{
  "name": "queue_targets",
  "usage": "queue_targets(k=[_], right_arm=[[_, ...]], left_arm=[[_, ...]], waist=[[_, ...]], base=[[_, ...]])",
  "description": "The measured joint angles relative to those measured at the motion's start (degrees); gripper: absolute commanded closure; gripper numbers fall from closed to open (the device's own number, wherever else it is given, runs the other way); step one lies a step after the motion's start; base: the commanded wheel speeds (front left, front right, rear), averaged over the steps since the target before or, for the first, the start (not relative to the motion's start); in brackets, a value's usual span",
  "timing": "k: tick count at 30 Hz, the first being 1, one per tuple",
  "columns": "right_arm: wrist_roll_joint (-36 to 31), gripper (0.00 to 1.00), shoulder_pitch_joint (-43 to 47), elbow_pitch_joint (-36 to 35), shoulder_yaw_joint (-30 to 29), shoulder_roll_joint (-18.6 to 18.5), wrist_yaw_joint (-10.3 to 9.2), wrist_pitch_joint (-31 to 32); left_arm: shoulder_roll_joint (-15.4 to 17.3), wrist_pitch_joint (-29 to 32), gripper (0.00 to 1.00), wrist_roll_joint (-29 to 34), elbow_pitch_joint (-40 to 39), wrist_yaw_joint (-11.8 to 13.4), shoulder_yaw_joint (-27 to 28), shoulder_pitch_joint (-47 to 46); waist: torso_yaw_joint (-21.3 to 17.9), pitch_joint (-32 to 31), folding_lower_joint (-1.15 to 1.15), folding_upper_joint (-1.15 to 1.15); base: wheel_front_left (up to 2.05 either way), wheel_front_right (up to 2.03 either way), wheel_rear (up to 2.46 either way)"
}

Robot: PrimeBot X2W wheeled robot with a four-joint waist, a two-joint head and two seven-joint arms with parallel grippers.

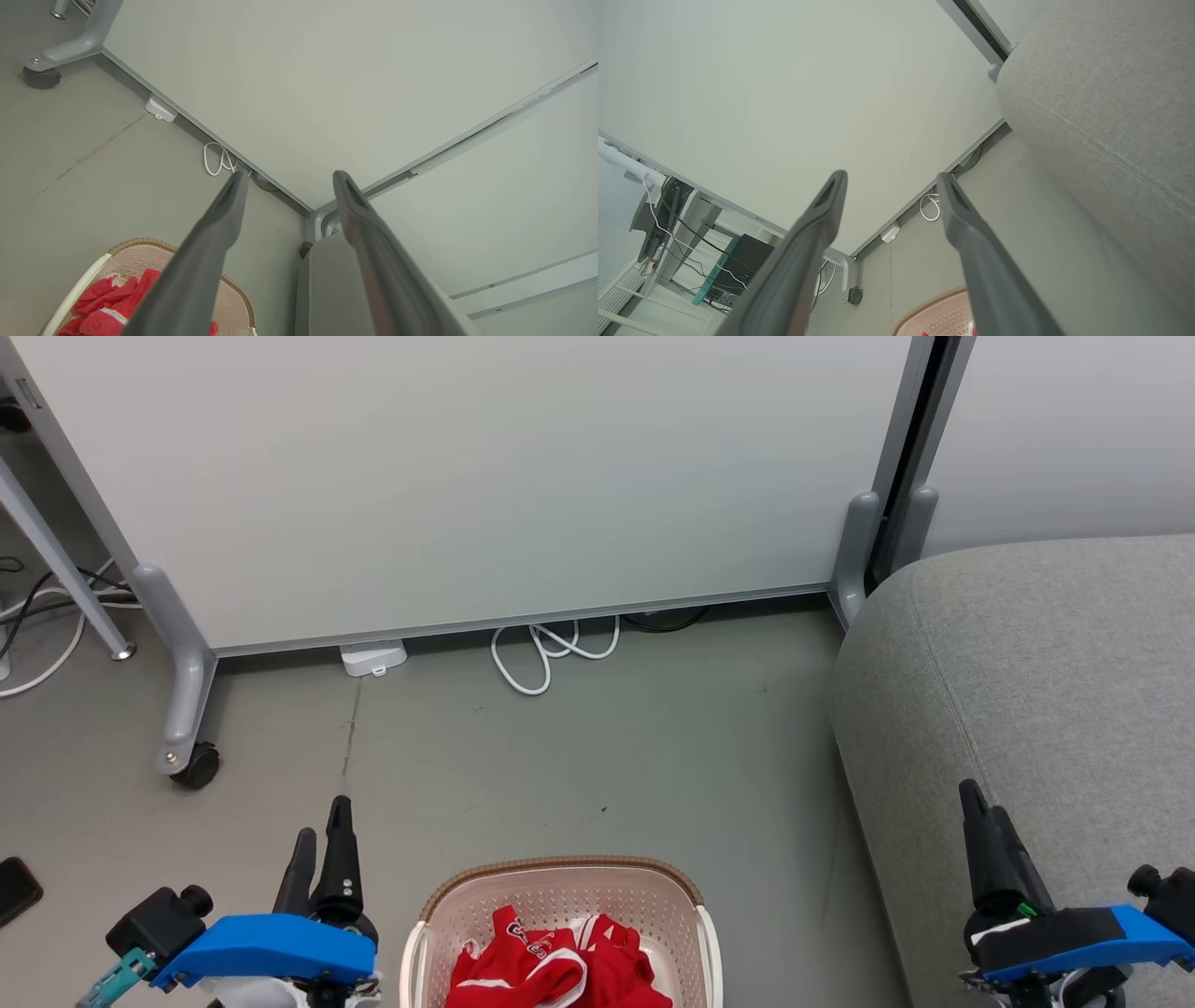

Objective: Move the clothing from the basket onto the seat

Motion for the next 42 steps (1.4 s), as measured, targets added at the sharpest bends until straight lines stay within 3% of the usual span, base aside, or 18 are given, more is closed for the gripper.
queue_targets(k=[28,42], right_arm=[[-24.2,0.0,1.1,-1.5,0.0,-0.1,0.07,-2.4],[-33.1,0.0,1.7,-1.7,-0.3,-0.2,0.08,-3.0]], left_arm=[[1.6,-5.0,0.0,20.9,1.5,2.1,-6.4,-0.5],[1.8,-7.1,0.0,27.8,1.6,2.6,-7.9,-0.7]], waist=[[0.5,-0.5,0.0,0.0],[0.7,-0.7,0.0,0.0]], base=[[0.0,0.0,0.0],[0.0,0.0,0.0]])
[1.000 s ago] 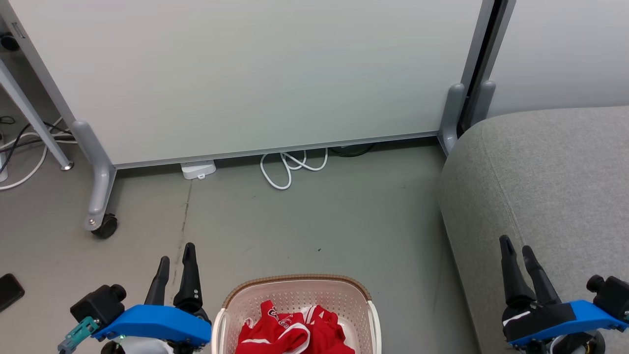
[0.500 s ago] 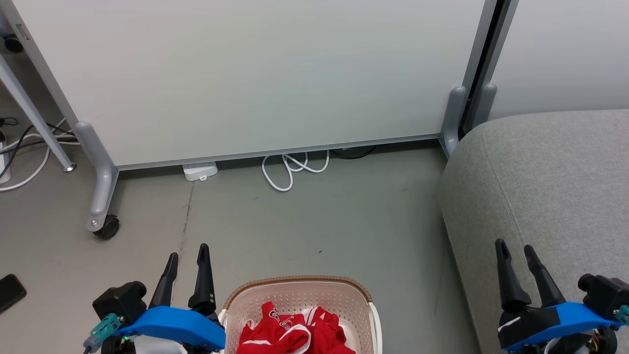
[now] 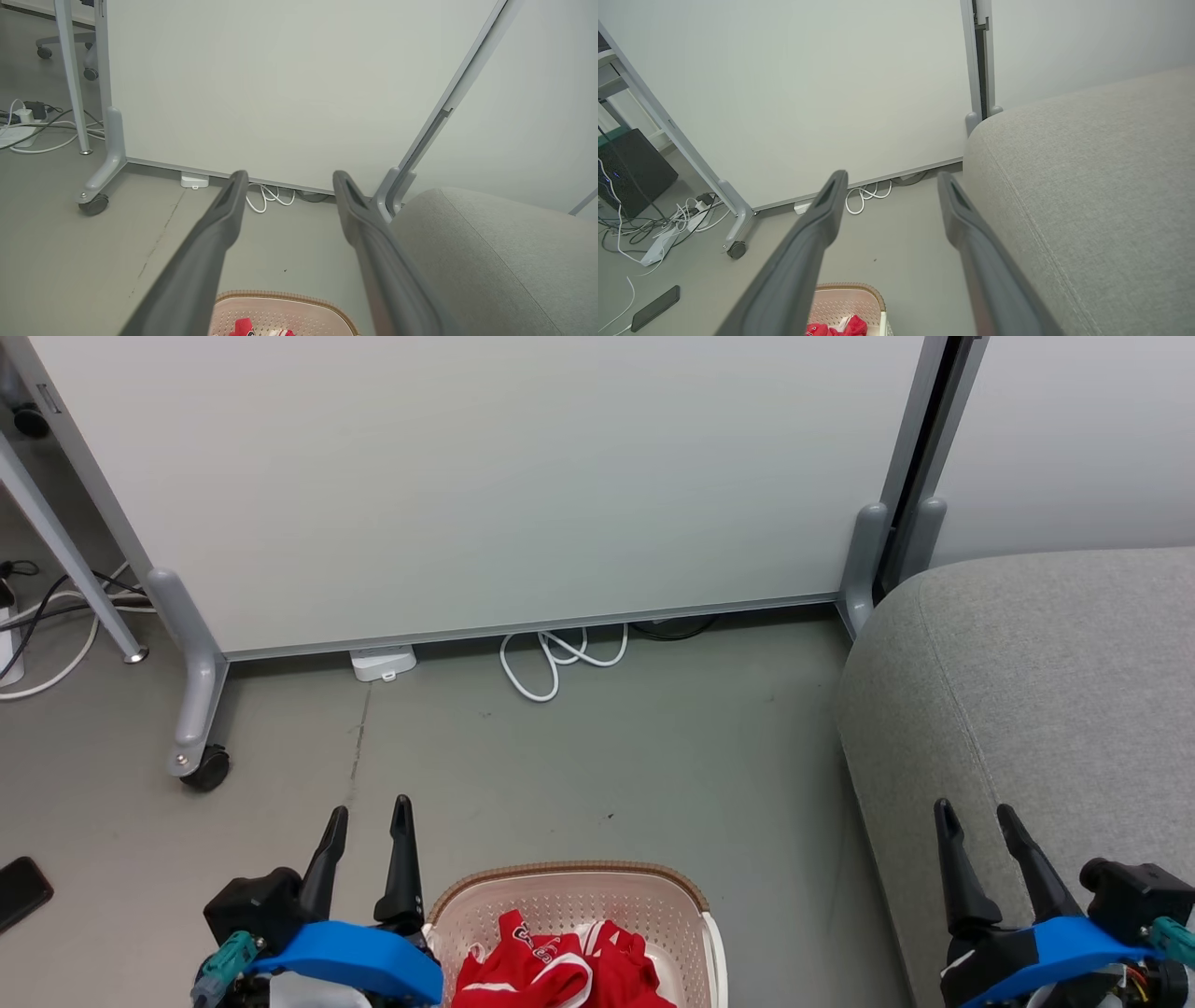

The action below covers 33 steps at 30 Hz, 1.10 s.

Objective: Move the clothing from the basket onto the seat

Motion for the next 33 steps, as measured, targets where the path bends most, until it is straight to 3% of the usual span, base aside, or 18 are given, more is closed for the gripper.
queue_targets(k=[33], right_arm=[[-15.9,0.0,0.7,0.1,-0.3,-0.2,0.02,-1.9]], left_arm=[[-0.8,-4.1,0.0,11.8,4.0,-1.1,-0.1,-0.1]], waist=[[0.5,-0.7,0.0,0.0]], base=[[0.0,0.0,0.0]])
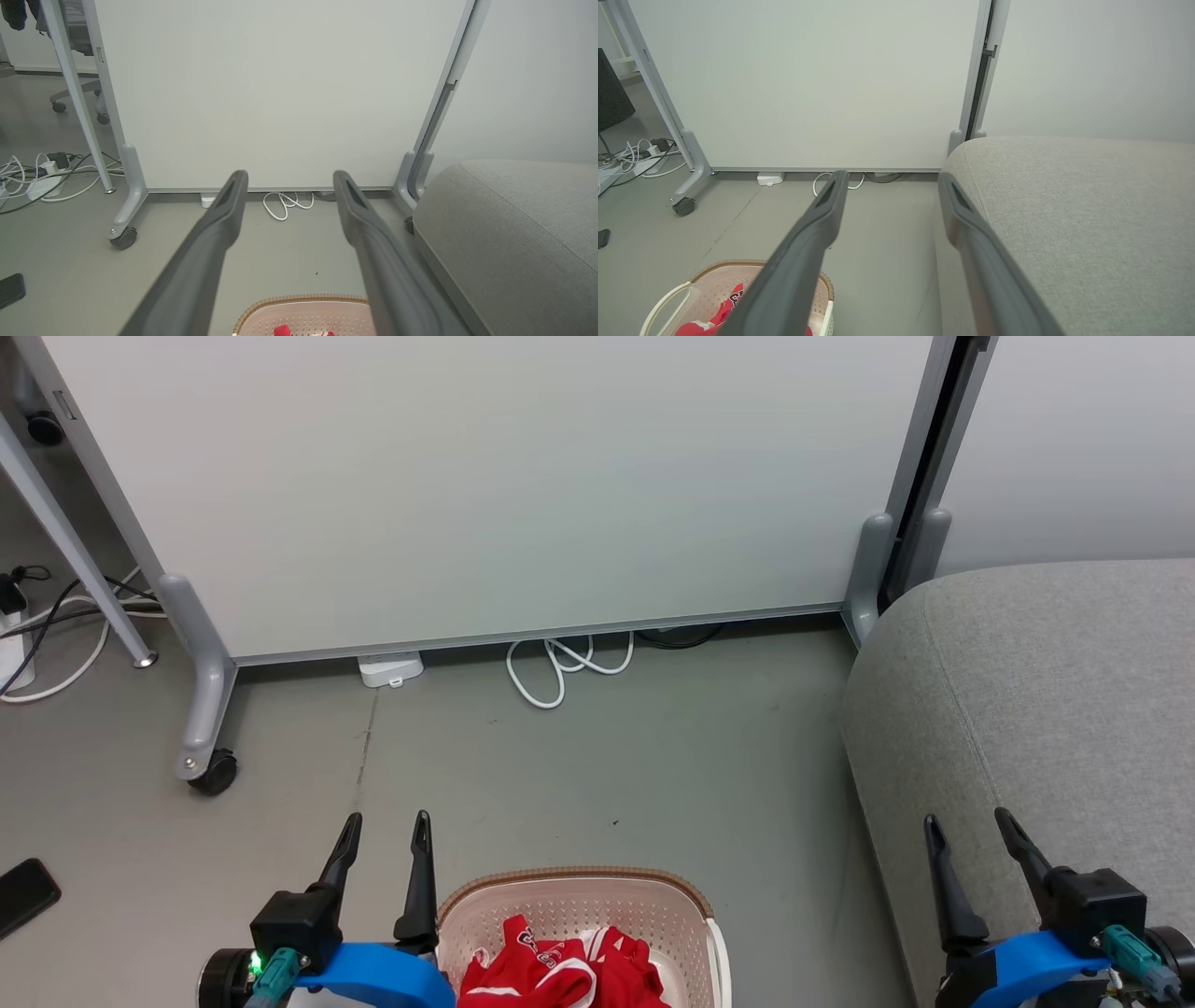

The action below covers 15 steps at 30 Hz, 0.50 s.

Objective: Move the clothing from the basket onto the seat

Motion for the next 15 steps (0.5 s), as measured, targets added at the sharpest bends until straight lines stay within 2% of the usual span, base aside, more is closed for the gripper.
queue_targets(k=[15], right_arm=[[-6.3,0.0,0.5,-0.3,-0.1,-0.1,0.01,-1.0]], left_arm=[[-0.6,-1.6,0.0,5.2,0.5,0.0,-0.1,0.1]], waist=[[0.5,0.1,0.0,0.0]], base=[[0.0,0.0,0.0]])
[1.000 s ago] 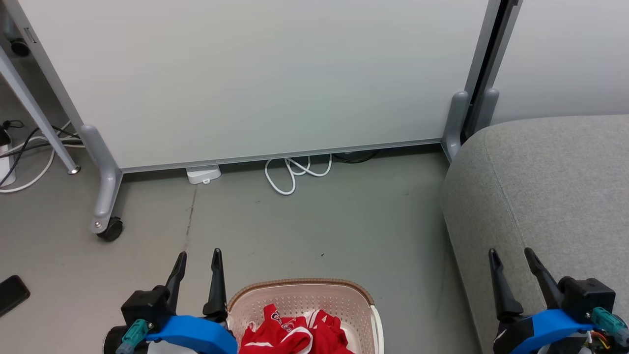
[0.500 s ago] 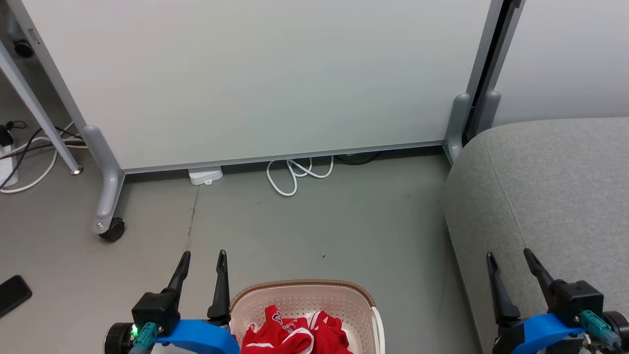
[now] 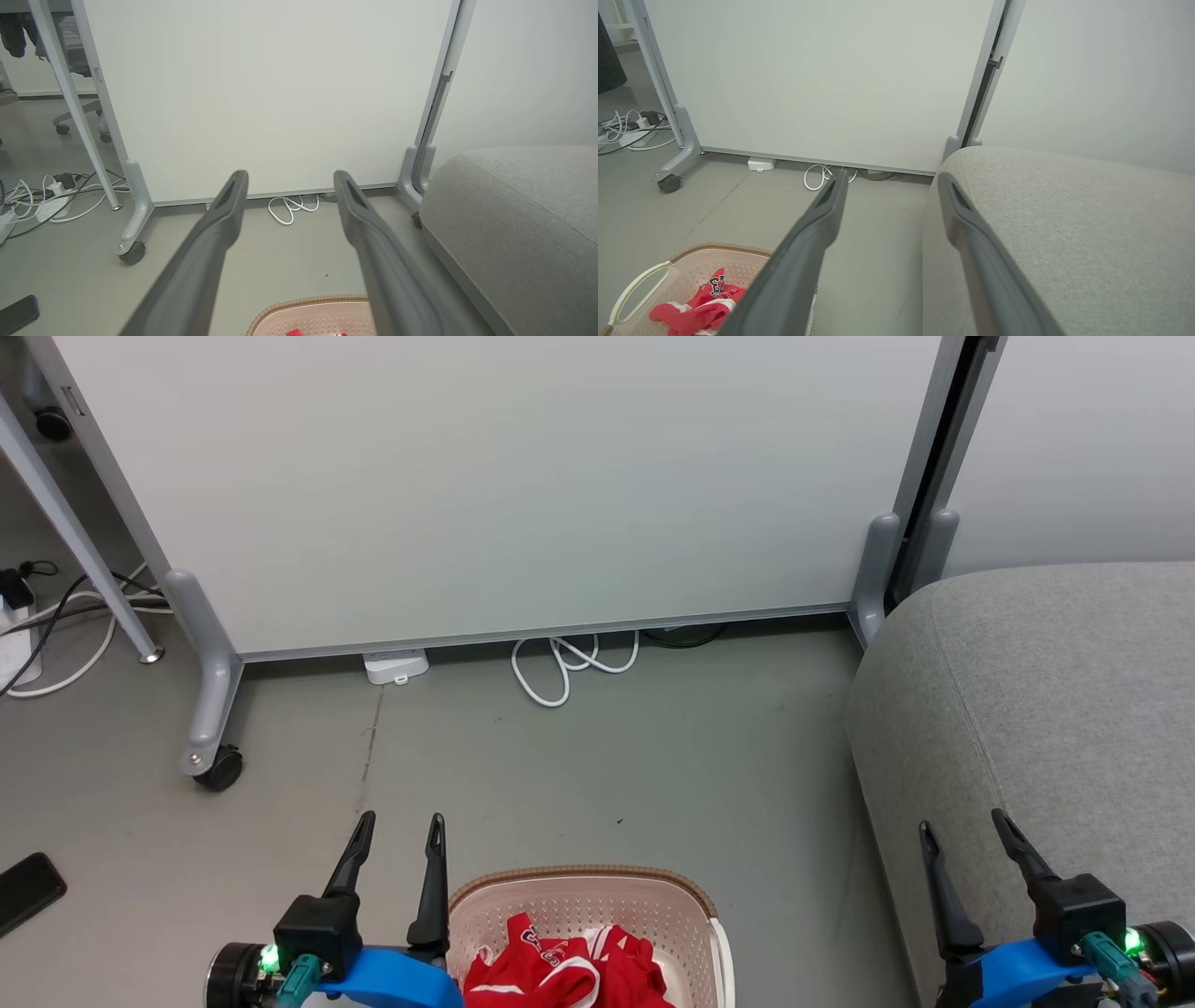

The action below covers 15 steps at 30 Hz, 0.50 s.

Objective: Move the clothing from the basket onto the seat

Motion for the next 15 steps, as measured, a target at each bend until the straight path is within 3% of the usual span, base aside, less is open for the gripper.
queue_targets(k=[15], right_arm=[[0.0,0.0,0.0,-0.1,0.8,0.0,0.01,-0.2]], left_arm=[[-0.4,-0.1,0.0,0.0,0.7,-0.2,0.6,0.3]], waist=[[-0.5,0.4,0.0,0.0]], base=[[0.0,0.0,0.0]])
